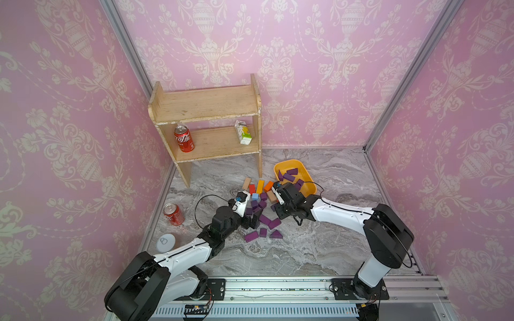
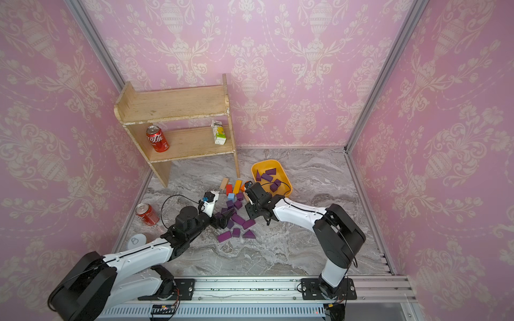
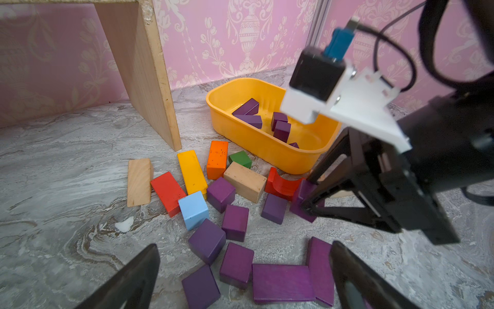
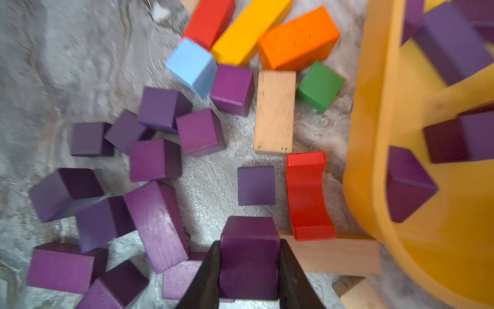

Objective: Pick purple bricks into the storage bin
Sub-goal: Pick up the building block from the center of the board, then place the building block in the storage box.

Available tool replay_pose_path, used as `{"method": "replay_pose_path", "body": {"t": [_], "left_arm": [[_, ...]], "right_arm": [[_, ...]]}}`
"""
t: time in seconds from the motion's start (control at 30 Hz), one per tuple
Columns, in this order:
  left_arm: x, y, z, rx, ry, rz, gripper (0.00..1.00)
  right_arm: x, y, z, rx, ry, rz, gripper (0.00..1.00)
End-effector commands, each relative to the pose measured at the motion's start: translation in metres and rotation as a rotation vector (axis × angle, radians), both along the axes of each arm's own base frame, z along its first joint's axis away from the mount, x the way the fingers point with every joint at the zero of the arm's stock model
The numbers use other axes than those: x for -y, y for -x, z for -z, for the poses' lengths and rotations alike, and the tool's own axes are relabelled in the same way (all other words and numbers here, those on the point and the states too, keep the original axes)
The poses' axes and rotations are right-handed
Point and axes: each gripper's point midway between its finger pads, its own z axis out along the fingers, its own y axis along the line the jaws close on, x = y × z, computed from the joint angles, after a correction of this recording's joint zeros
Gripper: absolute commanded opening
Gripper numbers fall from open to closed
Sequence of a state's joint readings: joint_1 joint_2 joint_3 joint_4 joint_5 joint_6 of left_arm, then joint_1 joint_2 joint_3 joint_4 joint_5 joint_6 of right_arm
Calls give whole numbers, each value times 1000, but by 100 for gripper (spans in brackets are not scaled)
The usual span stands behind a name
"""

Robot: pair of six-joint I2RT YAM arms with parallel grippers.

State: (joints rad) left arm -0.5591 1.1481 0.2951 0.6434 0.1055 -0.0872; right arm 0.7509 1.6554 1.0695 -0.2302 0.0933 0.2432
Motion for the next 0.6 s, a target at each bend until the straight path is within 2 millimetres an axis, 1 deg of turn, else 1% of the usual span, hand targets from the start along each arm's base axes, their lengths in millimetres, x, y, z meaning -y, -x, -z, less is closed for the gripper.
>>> {"method": "replay_pose_path", "body": {"t": [0.0,0.07,0.13,0.23,0.3,0.37,0.43,0.57], "left_arm": [[-5,-2,0,10,-4,-19,99],[-5,-3,-1,11,0,-21,99],[-5,-3,0,8,0,-24,99],[-5,-3,-1,7,5,-27,99],[-5,-3,-2,9,6,-28,99],[-8,-4,-2,9,1,-44,99],[-11,-5,-1,10,-10,-59,99],[-14,-8,3,4,-36,-80,99]], "right_arm": [[8,-8,-37,61,-57,21,26],[18,-20,-50,87,-69,46,26],[34,-40,-59,104,-87,94,26],[58,-72,-62,120,-110,168,26],[68,-96,-67,138,-89,201,26],[77,-114,-60,134,-43,224,26],[79,-128,-53,122,-13,230,26],[73,-145,-40,84,8,213,26]]}}
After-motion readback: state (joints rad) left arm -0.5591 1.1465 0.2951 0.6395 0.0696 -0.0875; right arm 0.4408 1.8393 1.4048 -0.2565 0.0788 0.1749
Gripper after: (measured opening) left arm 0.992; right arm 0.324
